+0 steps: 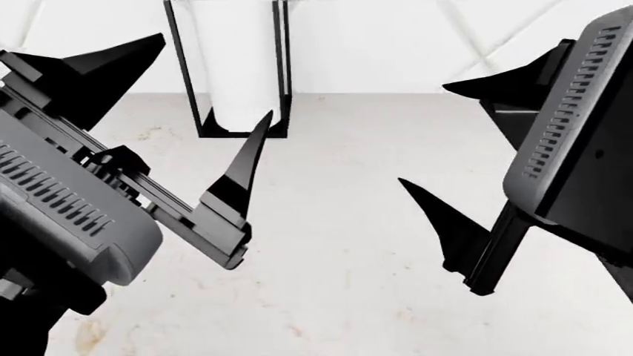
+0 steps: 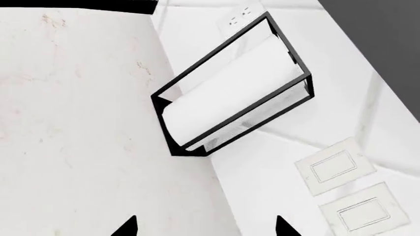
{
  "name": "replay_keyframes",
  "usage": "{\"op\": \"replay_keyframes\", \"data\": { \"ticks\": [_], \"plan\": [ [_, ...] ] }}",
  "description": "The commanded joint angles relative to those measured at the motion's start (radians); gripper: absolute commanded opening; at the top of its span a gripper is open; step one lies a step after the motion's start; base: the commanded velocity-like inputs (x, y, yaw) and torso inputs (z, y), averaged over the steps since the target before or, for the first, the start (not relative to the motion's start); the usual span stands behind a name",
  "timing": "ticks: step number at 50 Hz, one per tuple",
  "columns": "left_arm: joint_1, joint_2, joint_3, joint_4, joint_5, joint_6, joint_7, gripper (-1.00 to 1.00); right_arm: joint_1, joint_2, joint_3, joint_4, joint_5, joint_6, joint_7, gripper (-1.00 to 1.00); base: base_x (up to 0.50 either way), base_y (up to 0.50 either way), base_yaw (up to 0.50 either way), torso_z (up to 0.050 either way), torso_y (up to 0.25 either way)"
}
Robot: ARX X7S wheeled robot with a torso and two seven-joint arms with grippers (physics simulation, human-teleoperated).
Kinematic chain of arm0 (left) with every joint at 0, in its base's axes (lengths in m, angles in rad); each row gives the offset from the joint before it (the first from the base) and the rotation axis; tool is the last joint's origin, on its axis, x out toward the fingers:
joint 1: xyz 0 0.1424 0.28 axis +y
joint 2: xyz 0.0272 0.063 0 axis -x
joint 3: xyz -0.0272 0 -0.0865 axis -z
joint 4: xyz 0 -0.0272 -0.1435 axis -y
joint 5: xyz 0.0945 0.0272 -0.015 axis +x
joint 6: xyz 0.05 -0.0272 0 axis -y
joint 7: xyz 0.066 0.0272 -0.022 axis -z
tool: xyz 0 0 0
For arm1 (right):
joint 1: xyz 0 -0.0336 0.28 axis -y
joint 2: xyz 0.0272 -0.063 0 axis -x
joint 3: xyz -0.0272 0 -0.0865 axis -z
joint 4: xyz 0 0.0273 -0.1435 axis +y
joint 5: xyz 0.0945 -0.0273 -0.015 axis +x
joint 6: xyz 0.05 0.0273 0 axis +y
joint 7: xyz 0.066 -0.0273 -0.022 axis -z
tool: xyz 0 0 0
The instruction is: Pick the banana, garlic from the counter and place them in the cabinet. Then close the cabinet.
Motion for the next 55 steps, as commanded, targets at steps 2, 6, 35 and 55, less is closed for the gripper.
{"op": "replay_keyframes", "data": {
  "ticks": [2,6,35,55],
  "plan": [
    [-0.011,0.005,0.006,-0.004,-0.003,-0.003,-0.002,1.0,-0.067,-0.034,0.029,0.017,0.024,-0.068,0.025,1.0,0.0,-0.5,0.0,0.0,0.0],
    [-0.011,0.005,0.007,-0.004,-0.002,-0.001,-0.001,1.0,-0.078,-0.04,0.035,0.019,0.034,-0.09,0.032,1.0,0.0,-0.5,0.0,0.0,0.0],
    [-0.053,0.004,0.014,0.006,-0.041,-0.018,-0.023,1.0,-0.092,-0.027,0.009,0.004,0.043,-0.109,0.042,1.0,0.06,-0.29,0.0,0.0,0.0],
    [-0.064,0.003,0.021,0.006,-0.048,-0.02,-0.029,1.0,-0.09,-0.019,0.017,-0.002,0.055,-0.116,0.039,1.0,0.13,-0.19,0.0,0.0,0.0]
  ]
}}
